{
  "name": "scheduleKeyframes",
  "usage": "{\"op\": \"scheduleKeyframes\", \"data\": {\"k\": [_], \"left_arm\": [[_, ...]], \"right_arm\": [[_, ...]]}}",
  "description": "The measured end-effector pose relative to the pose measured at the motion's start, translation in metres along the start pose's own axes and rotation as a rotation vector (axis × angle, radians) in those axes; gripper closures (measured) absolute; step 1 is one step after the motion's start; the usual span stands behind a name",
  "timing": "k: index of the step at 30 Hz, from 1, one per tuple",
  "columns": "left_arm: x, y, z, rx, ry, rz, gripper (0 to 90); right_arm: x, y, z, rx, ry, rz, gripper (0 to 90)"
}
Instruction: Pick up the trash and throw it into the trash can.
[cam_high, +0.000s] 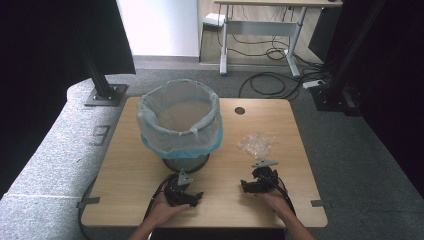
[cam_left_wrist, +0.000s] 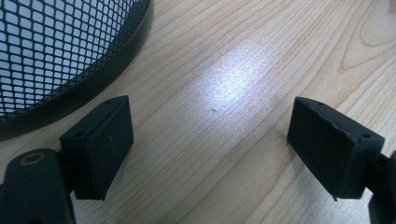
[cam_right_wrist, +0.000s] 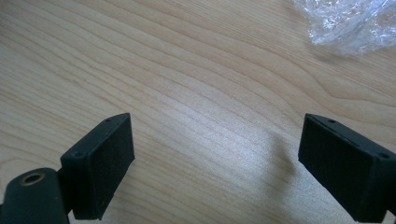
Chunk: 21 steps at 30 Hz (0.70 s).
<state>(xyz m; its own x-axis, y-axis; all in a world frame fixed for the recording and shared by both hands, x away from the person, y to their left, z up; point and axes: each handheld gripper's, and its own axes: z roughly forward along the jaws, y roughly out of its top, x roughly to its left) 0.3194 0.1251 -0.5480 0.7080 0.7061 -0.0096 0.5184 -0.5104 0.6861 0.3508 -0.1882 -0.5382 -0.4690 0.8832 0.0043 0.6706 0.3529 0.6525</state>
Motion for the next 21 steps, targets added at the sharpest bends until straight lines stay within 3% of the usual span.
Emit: {"op": "scheduleKeyframes", "data": {"k": [12,21], "left_arm": [[0.000,0.001,0.001,0.000,-0.003,0.002,14.5],[0.000,0.001,0.001,0.001,-0.004,0.002,14.5]], "right_arm": [[-0.002,0.002,-0.005,-0.045,-0.005,-0.003,12.1],[-0.012,0.001,-0.007,-0.036,-0.020,0.003,13.4]]}}
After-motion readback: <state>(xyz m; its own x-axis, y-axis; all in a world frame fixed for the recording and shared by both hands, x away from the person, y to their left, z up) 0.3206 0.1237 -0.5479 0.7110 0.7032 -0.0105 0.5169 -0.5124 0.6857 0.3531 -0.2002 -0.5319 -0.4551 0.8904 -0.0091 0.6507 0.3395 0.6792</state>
